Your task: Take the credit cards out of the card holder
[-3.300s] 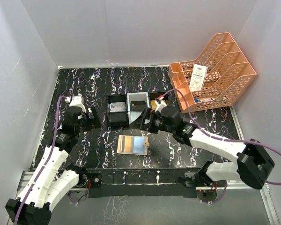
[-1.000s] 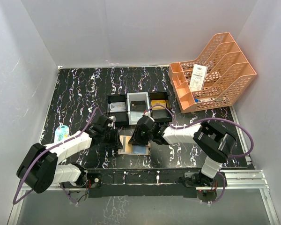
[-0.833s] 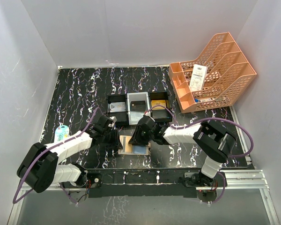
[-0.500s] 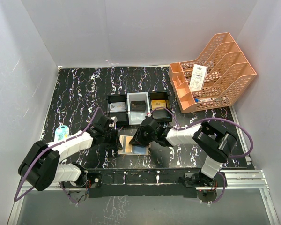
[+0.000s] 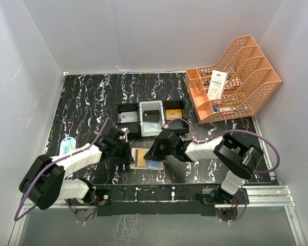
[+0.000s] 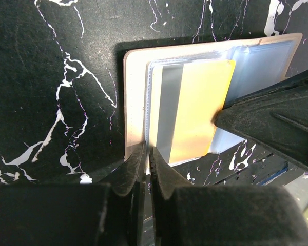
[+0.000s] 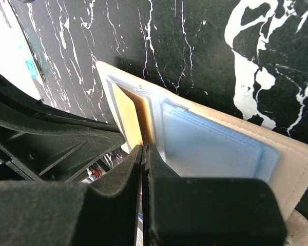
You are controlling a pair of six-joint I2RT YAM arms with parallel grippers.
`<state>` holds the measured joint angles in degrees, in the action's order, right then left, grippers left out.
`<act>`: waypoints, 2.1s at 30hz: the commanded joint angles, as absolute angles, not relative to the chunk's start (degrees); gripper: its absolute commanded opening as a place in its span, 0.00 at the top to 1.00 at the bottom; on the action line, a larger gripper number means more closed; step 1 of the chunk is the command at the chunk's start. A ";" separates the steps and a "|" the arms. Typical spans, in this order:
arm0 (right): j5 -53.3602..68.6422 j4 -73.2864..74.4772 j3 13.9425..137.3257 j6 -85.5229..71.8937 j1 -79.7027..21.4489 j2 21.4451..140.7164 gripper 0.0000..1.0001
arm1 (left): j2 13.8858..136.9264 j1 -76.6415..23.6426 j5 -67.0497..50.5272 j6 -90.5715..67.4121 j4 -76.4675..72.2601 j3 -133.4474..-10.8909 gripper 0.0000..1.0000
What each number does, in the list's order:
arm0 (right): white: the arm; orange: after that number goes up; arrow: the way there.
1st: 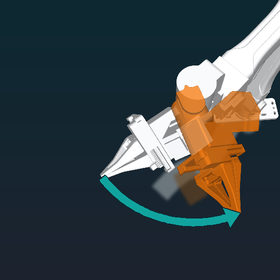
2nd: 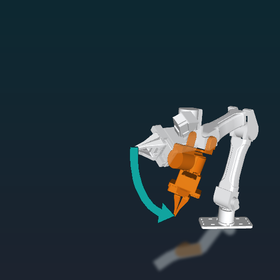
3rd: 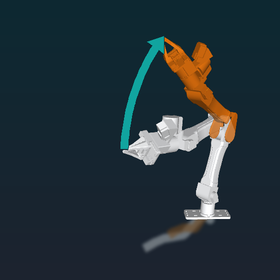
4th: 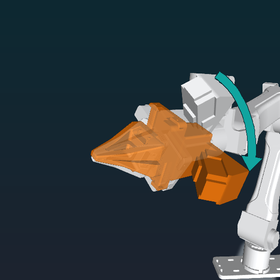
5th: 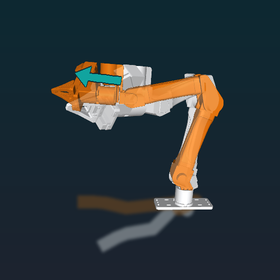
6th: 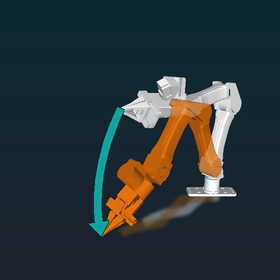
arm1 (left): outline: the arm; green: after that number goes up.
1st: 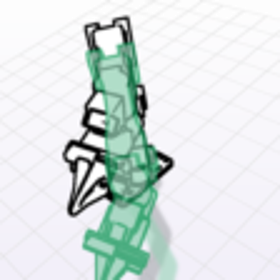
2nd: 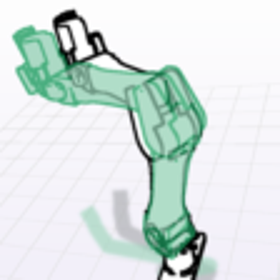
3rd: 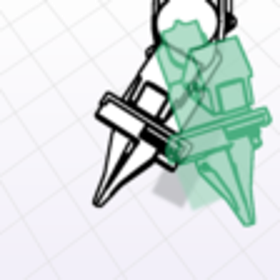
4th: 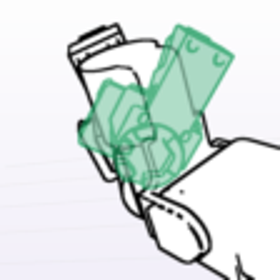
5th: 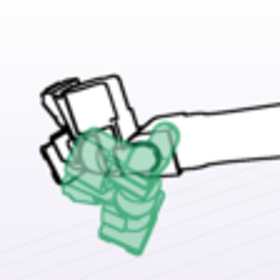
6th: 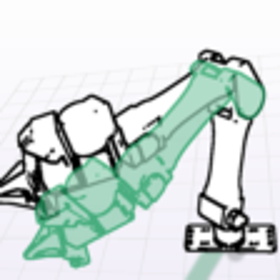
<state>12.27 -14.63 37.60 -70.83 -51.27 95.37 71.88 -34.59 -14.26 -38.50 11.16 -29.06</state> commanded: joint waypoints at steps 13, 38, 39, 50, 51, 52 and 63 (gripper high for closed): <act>18.97 -15.25 36.15 -67.79 -47.55 90.10 1.00 | 70.38 -35.42 -12.78 -40.33 11.95 -27.73 0.97; 18.54 -17.01 32.74 -70.03 -46.41 90.41 0.98 | 71.35 -36.08 -19.41 -38.84 10.19 -34.36 0.68; 18.47 -16.97 32.78 -70.10 -46.41 90.44 0.96 | 72.20 -36.12 -19.61 -38.70 10.01 -34.12 0.69; 17.55 -12.91 35.99 -68.82 -47.05 93.91 0.79 | 77.62 -36.49 -16.62 -38.77 10.34 -31.83 0.83; 17.43 -12.79 36.11 -68.82 -47.15 94.28 0.78 | 77.69 -36.49 -15.89 -38.84 10.71 -31.57 0.83; 17.34 -12.69 36.24 -68.94 -47.23 94.69 0.78 | 77.58 -36.48 -15.25 -38.99 10.92 -31.16 0.84; 19.89 -22.73 34.34 -70.83 -47.99 97.14 0.77 | 77.64 -36.56 -14.89 -40.69 8.85 -27.26 0.87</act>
<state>19.68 -15.44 35.14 -70.19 -47.29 95.26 76.69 -36.21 -18.52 -41.15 5.52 -30.48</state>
